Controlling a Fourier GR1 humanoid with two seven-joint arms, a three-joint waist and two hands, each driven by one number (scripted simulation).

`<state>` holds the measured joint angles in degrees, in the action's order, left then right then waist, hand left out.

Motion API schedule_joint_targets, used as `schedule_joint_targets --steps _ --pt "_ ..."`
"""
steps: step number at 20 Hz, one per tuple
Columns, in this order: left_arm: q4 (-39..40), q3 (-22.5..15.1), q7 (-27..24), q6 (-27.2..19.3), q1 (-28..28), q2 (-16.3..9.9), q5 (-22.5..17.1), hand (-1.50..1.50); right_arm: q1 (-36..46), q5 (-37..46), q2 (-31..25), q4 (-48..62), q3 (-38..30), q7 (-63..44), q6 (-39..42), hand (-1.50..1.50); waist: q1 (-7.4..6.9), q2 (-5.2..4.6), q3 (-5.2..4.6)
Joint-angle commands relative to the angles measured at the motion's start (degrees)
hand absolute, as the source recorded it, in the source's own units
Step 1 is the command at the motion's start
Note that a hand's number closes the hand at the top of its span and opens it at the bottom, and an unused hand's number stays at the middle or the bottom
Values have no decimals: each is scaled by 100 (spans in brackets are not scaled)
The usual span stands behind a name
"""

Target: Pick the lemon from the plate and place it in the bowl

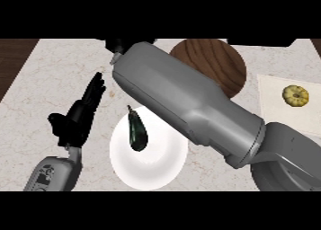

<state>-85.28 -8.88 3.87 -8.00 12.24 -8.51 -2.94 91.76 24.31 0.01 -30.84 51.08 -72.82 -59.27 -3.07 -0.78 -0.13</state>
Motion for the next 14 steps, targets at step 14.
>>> schedule_joint_targets --steps 14 --pt "-354 54 -7 143 -274 -105 -41 0 -796 -512 -775 1524 -36 1408 1664 150 1 -29 10"
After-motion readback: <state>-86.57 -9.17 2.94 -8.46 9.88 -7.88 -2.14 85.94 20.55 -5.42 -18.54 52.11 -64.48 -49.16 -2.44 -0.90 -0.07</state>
